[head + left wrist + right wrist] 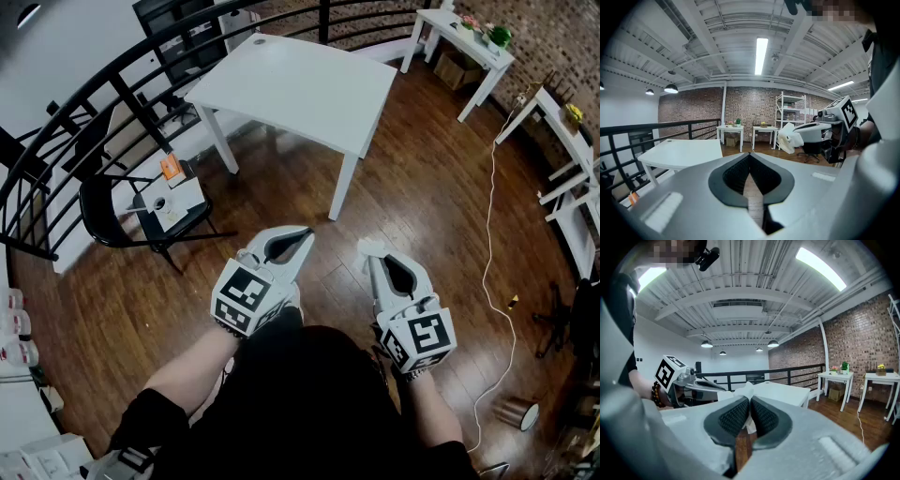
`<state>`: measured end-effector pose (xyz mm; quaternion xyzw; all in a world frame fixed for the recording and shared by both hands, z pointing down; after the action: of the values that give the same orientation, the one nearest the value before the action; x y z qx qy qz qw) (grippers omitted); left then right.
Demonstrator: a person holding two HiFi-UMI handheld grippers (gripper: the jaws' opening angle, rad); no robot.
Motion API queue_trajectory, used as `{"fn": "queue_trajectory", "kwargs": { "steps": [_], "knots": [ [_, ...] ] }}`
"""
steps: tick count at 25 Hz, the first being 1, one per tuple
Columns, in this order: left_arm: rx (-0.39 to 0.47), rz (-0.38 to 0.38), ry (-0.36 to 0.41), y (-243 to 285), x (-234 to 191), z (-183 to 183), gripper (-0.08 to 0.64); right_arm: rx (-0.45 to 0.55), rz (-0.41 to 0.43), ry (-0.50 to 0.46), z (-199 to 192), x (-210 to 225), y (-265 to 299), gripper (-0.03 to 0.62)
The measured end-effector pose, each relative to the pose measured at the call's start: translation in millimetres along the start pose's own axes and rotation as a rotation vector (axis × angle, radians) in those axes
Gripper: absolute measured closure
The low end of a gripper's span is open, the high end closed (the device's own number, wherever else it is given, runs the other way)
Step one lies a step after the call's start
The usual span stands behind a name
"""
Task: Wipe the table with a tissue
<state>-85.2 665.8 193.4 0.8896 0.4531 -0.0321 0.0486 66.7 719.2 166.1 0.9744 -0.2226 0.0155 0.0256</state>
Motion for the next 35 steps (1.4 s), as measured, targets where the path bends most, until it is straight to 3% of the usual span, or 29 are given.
{"fn": "queue_trajectory", "kwargs": {
  "steps": [20,28,35],
  "knots": [
    [0.022,-0.007,-0.034,68,-177,15,0.551,-0.072,0.046,-0.057,6,29,200,0.584],
    [0.007,0.043,-0.049,88,-194,12,0.551,-0.085,0.083,-0.041,6,55,230,0.584],
    [-0.014,0.105,-0.032,132,-206,12,0.551,-0.062,0.132,-0.02,4,109,256,0.584]
  ]
}}
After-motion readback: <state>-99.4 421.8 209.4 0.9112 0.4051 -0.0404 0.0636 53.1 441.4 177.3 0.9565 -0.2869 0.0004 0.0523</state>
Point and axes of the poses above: the fingertips, and each gripper's own axes: y forward along the fingers, x to its right, z out of its top, the point moved 5 cm from there along -y, backward along the fingers, and after that the axes turned 12 degrees about x, right-handed, at the moved point
